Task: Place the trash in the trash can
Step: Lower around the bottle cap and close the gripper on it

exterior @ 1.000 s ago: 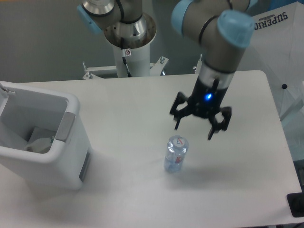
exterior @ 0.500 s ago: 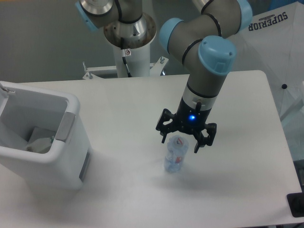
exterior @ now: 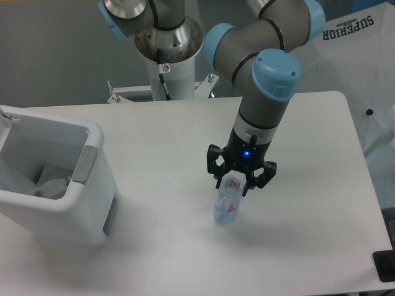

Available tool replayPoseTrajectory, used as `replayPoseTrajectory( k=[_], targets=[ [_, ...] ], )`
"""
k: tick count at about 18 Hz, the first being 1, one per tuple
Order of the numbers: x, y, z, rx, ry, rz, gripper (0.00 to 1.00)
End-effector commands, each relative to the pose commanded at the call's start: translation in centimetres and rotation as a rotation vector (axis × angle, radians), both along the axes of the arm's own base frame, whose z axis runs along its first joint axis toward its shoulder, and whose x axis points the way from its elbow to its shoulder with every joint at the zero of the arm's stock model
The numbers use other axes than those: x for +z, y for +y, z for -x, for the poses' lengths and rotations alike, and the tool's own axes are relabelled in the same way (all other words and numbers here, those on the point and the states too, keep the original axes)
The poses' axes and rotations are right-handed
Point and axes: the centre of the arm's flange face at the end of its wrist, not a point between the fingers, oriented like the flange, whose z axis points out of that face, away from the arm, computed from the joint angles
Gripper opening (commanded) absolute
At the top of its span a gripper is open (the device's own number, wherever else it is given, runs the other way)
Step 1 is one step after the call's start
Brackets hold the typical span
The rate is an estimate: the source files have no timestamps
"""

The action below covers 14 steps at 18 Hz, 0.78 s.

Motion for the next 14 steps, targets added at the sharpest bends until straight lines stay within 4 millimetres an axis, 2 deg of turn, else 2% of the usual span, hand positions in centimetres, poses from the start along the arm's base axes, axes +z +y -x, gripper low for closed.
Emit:
replayPoseTrajectory(
  k=[3, 6, 11, 14],
  targets=[
    [0.1, 0.0, 0.1, 0.001, 0.005, 0.005, 0.15],
    [0.5, -0.2, 0.0, 0.002, 0.019, 0.015, 0.01],
    [1.0, -0.1, -0.2, -0.003, 0.026, 0.008, 0.0],
    [3.0, -0.2, -0.9, 0.002, 0.04, -0.024, 0.0]
  ],
)
